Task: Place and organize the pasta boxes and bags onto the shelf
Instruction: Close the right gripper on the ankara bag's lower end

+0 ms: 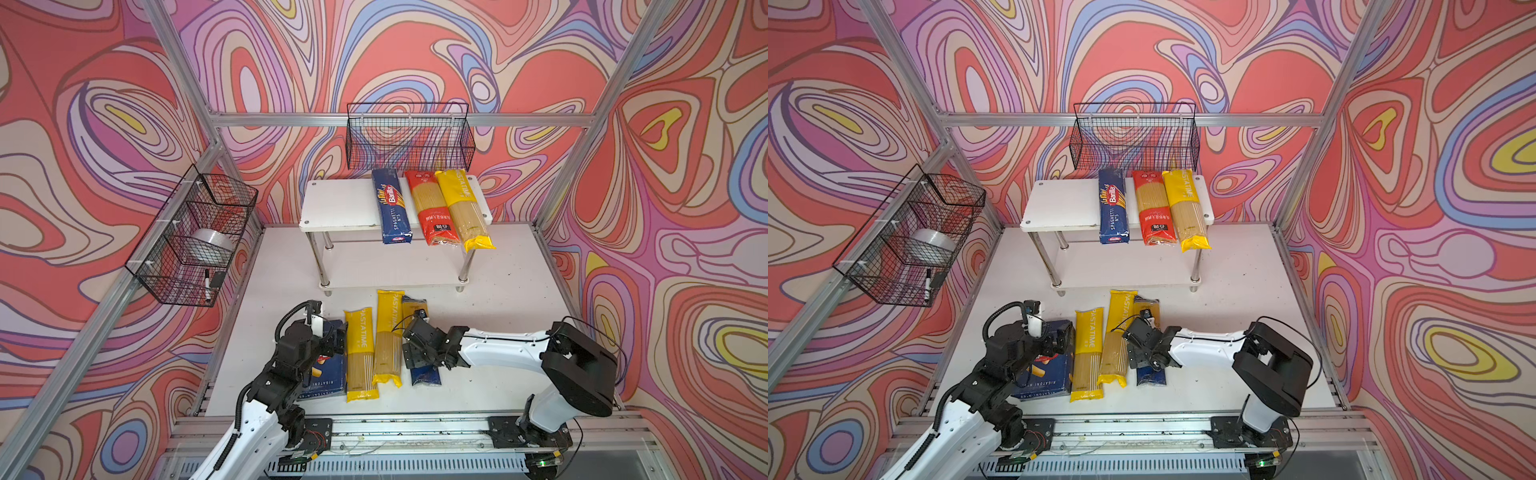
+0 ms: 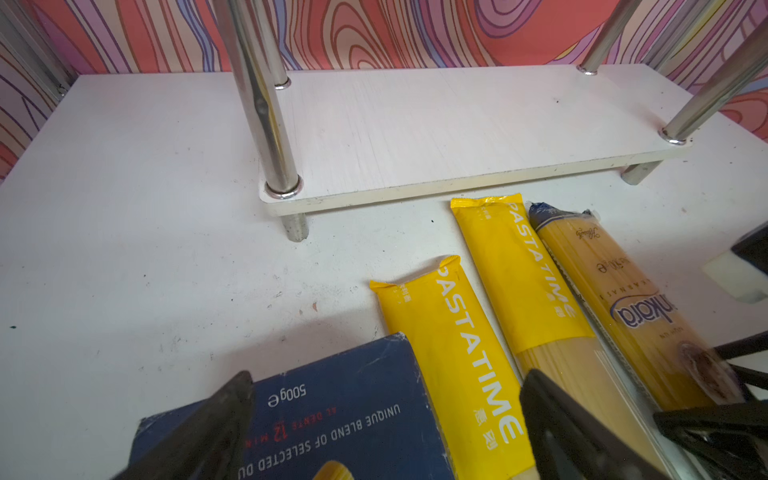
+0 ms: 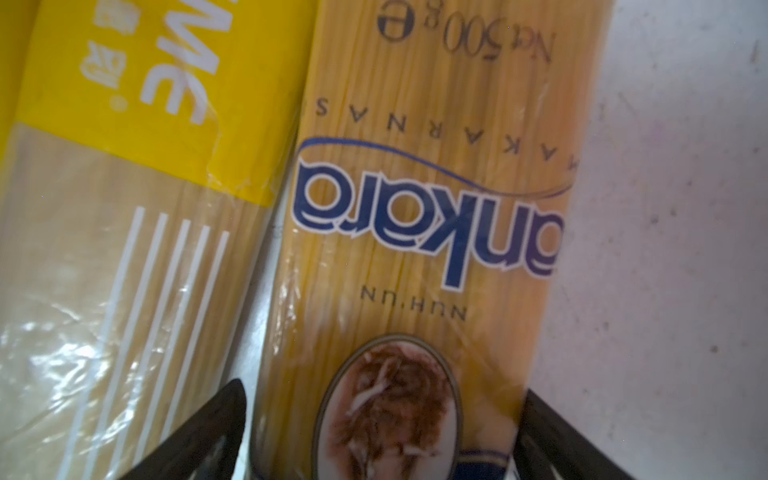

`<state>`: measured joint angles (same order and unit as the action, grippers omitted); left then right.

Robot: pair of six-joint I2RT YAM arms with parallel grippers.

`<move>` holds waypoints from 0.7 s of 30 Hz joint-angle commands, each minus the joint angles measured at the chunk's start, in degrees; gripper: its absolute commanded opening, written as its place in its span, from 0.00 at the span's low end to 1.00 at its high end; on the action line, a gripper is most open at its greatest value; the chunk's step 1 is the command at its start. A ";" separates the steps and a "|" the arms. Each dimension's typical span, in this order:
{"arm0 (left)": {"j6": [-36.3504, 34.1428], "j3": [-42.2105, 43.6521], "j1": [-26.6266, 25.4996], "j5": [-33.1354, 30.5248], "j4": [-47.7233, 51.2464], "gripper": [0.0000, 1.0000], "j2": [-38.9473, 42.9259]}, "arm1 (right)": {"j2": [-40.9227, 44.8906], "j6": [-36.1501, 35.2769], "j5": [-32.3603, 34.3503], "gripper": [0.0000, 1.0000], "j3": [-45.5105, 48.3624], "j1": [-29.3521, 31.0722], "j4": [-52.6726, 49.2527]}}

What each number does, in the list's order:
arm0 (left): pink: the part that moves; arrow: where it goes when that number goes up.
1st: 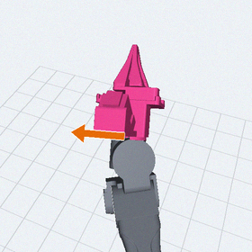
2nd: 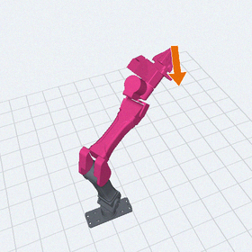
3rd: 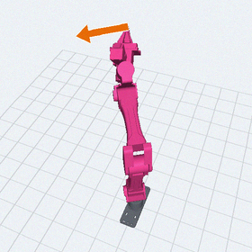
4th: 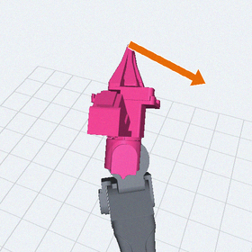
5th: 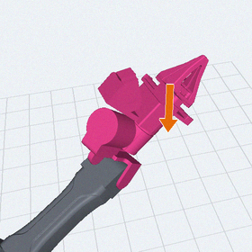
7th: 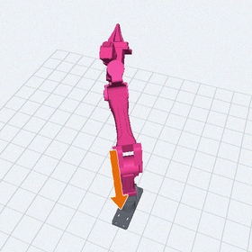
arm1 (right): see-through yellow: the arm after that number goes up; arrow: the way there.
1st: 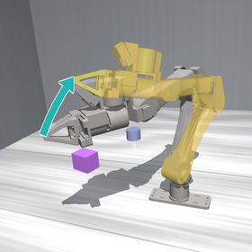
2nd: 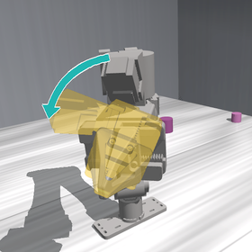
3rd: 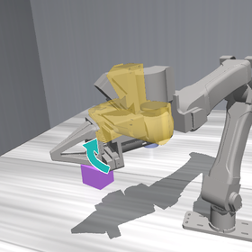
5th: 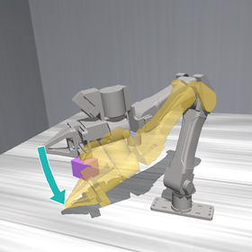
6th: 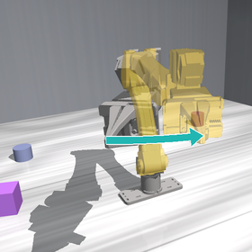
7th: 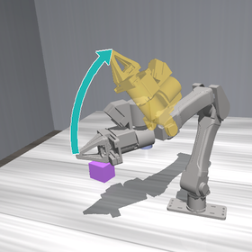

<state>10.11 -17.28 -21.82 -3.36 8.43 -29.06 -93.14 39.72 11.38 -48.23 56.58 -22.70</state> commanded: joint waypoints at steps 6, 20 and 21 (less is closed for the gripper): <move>0.27 -0.21 -0.22 -1.57 1.33 1.00 3.38 | 0.34 1.35 -1.59 0.98 4.03 -0.43 1.42; -0.09 -1.18 -0.16 -0.23 0.45 1.00 -0.20 | 1.27 2.72 1.29 0.81 5.71 -0.48 -0.90; -0.09 -1.26 -0.28 -0.25 0.38 1.00 -0.38 | 1.34 2.60 1.21 0.80 5.82 -0.50 -0.74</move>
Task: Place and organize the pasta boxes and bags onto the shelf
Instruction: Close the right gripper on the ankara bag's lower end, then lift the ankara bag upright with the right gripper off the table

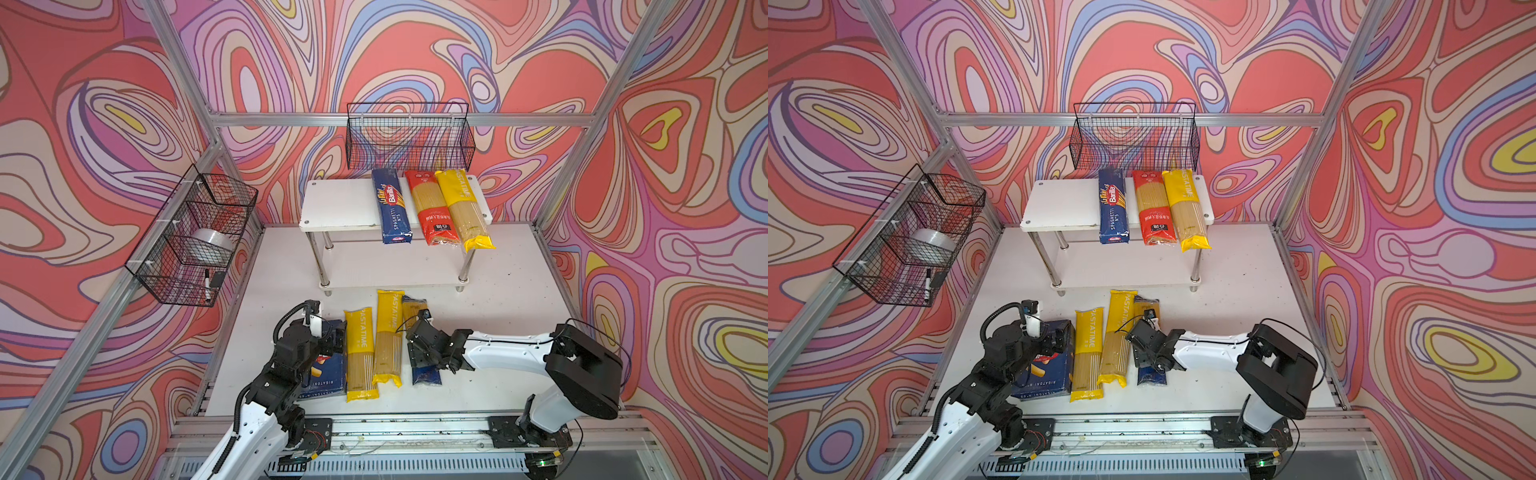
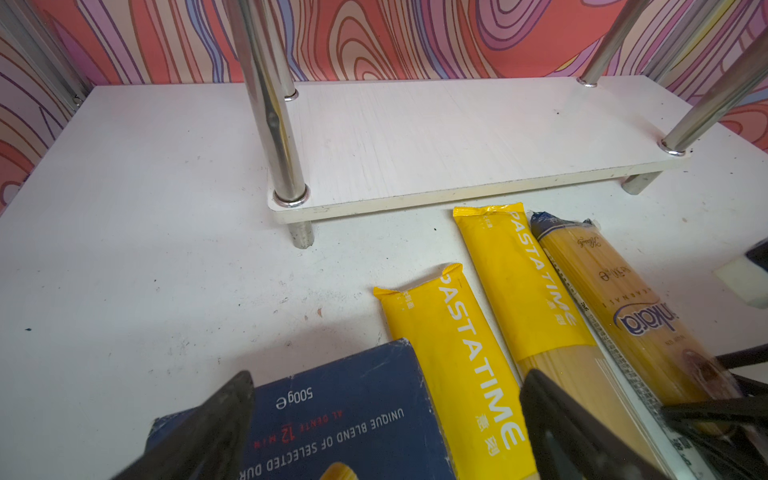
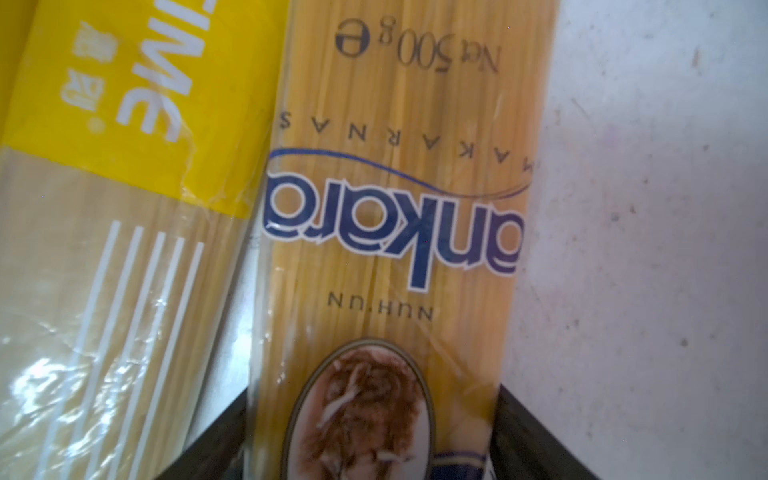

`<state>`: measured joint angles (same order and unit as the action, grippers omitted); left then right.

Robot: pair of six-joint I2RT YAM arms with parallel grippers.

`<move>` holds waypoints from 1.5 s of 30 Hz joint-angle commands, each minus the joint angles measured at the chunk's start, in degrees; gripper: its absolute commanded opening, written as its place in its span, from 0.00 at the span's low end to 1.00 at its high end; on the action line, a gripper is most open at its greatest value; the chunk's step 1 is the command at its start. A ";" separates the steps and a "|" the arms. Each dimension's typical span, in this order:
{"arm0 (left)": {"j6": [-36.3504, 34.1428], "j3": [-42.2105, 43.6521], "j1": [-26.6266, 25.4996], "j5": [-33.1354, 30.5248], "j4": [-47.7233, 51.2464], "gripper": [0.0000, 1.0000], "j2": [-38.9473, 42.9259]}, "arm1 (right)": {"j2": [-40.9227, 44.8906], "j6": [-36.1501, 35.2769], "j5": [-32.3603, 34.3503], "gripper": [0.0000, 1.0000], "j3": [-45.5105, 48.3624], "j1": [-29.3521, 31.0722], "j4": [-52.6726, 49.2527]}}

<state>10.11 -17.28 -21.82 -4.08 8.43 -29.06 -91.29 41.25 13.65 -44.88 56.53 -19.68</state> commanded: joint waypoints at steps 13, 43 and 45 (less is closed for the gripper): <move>-0.09 -1.16 -0.18 0.44 0.45 1.00 -0.21 | -3.45 -0.62 -1.94 0.62 0.91 -0.38 -2.42; -0.09 -1.00 -0.21 0.28 0.62 1.00 0.39 | 14.18 3.25 -0.72 0.09 7.88 -0.39 1.14; -0.09 -0.96 -0.27 0.25 0.62 1.00 0.33 | 15.80 3.01 -0.53 0.06 8.05 -0.42 1.14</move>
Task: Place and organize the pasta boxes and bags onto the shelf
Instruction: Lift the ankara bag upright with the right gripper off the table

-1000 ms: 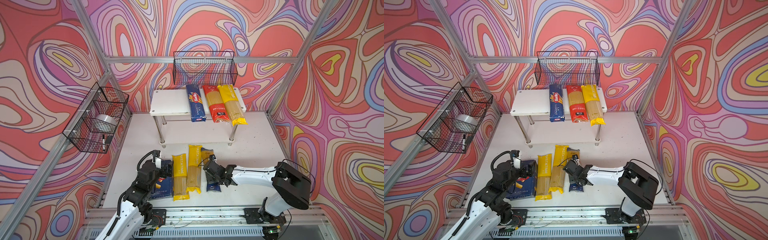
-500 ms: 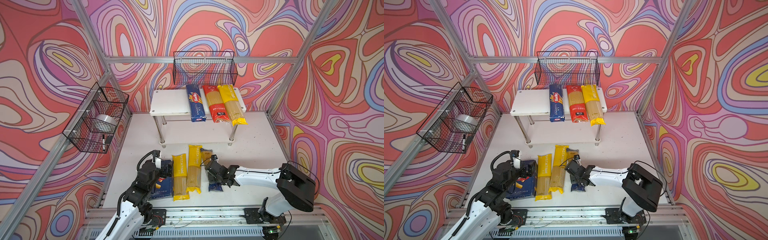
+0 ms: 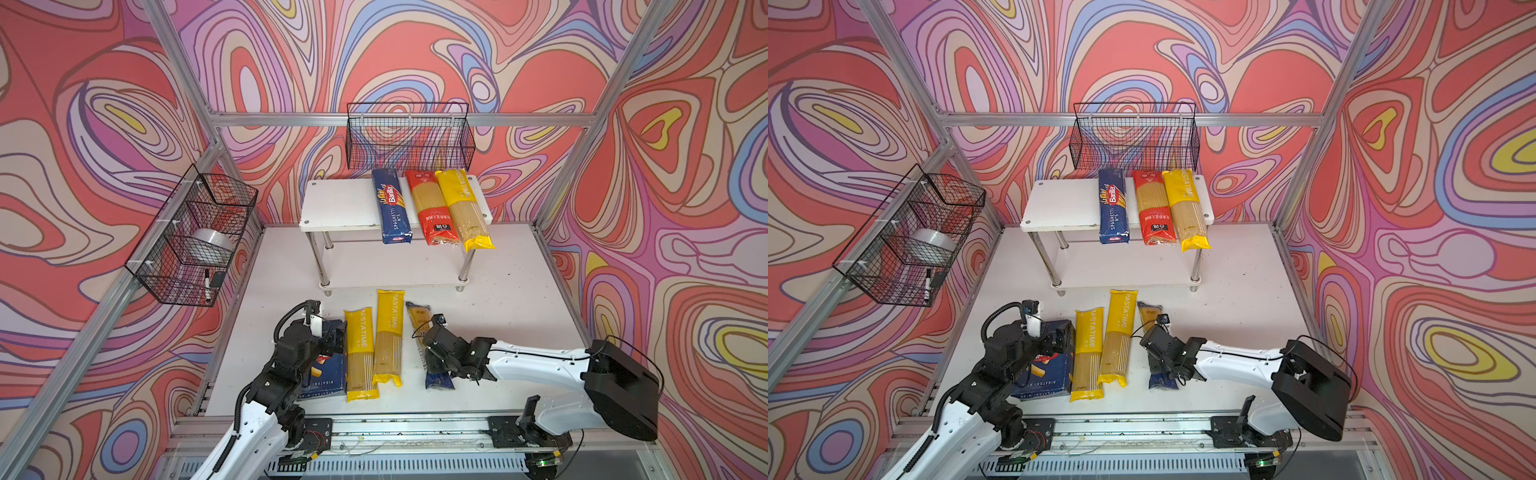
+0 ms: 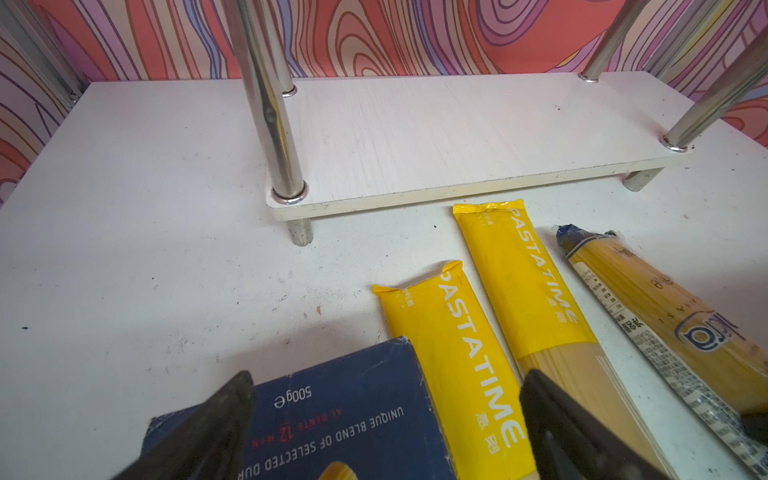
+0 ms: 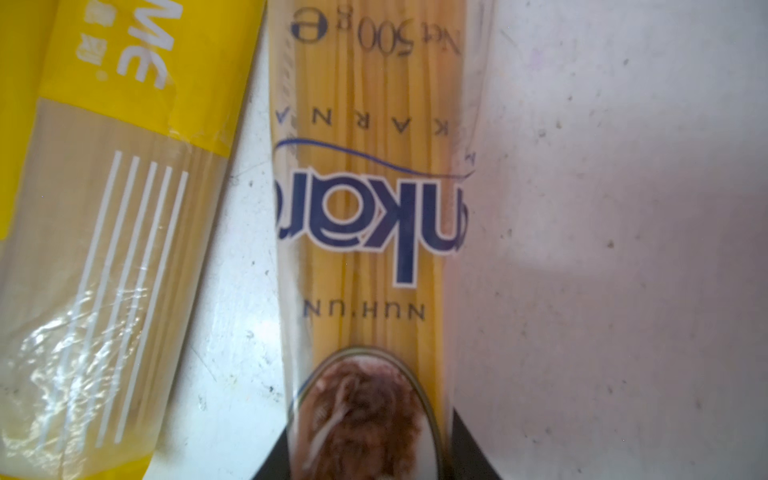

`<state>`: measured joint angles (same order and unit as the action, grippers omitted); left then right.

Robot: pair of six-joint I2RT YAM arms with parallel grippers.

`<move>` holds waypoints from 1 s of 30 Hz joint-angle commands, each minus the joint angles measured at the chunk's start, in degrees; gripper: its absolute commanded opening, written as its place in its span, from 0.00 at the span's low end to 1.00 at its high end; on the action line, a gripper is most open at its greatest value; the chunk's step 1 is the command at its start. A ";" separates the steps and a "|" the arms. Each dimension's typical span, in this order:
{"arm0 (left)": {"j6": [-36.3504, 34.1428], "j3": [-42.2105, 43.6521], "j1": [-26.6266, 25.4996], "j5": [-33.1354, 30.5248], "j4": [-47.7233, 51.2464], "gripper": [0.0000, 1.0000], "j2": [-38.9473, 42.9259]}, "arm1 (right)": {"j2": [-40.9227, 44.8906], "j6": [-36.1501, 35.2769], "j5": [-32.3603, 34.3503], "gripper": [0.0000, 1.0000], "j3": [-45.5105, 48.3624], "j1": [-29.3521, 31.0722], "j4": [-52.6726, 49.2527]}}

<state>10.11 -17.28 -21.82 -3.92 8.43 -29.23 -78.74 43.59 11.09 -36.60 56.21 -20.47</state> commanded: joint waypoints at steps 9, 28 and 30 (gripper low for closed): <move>0.00 -0.87 -0.23 -0.04 0.71 1.00 1.11 | 10.32 -6.09 2.04 0.00 -0.47 -0.05 3.11; -0.07 -0.96 -0.23 0.01 0.63 1.00 0.67 | 14.04 -13.93 -1.81 0.00 -6.13 0.13 5.15; -0.07 -1.00 -0.21 0.06 0.63 1.00 0.76 | 14.14 -14.41 -1.78 0.00 -7.35 0.20 4.27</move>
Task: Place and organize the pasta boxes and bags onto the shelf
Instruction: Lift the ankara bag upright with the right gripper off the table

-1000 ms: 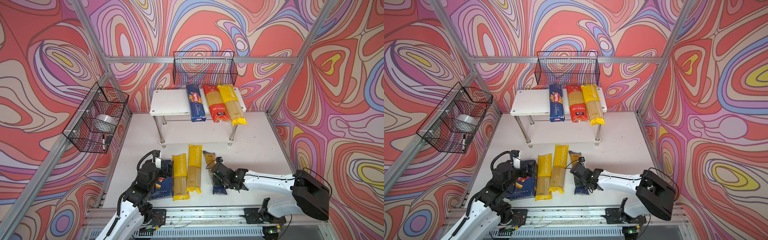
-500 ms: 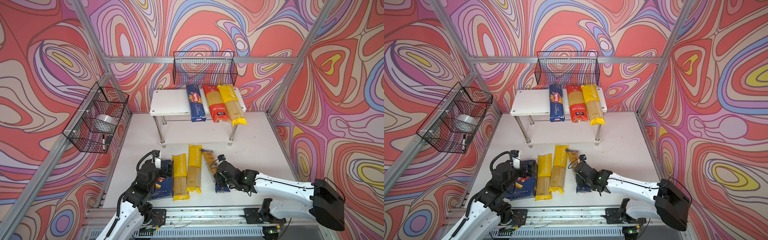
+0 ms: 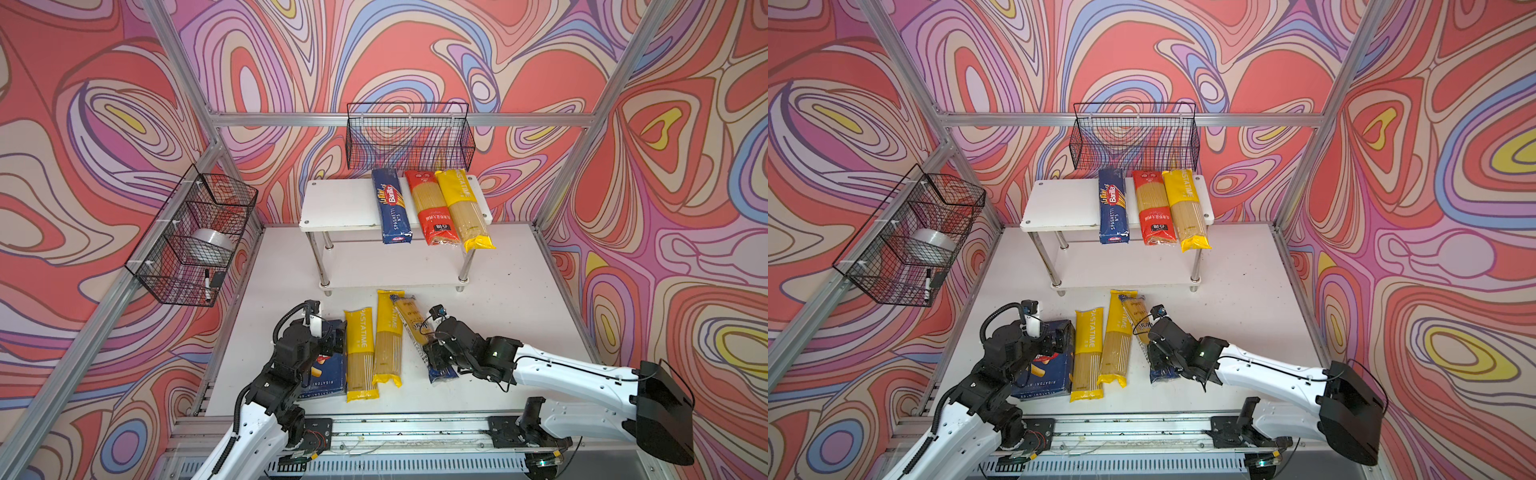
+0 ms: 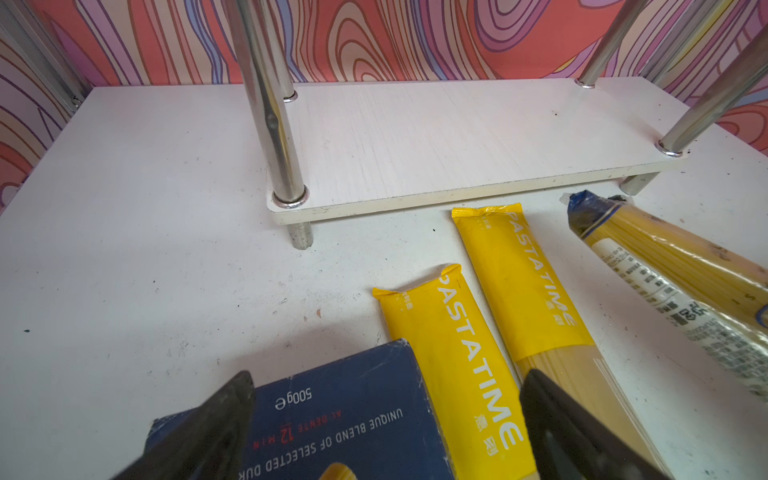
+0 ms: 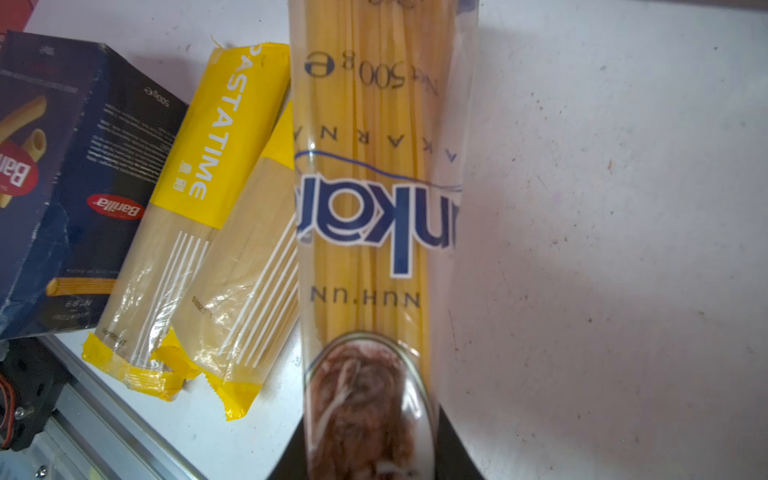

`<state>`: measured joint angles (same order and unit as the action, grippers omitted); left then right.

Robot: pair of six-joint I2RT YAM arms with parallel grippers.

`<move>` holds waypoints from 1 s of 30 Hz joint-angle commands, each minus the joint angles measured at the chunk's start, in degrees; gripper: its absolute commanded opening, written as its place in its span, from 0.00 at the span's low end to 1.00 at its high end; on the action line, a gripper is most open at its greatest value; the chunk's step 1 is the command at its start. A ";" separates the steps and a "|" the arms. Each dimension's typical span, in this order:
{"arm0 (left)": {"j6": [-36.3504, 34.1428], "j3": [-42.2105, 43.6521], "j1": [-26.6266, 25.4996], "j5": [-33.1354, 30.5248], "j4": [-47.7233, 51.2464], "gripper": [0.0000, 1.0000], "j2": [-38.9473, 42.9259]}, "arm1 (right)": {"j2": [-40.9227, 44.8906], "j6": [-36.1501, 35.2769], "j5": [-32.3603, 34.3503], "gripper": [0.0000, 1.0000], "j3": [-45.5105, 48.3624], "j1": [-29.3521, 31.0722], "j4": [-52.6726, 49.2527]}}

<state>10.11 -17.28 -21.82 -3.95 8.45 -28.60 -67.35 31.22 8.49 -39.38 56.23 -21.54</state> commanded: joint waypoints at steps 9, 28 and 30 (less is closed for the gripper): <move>-0.09 -1.09 -0.19 0.18 0.46 1.00 -0.41 | 1.79 -4.85 1.69 0.00 -12.43 1.07 -2.23; 0.00 -0.54 -0.23 -0.10 0.96 1.00 1.39 | -3.25 -7.45 6.45 0.00 -25.27 7.69 -9.03; -0.06 -0.35 -0.17 -0.28 1.21 1.00 2.36 | -3.93 -7.32 6.84 0.00 -26.62 8.48 -8.93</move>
<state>10.11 -17.28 -21.82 -3.95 8.47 -27.53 -71.40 24.64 12.21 -61.80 63.72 -35.53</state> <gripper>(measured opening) 0.994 0.276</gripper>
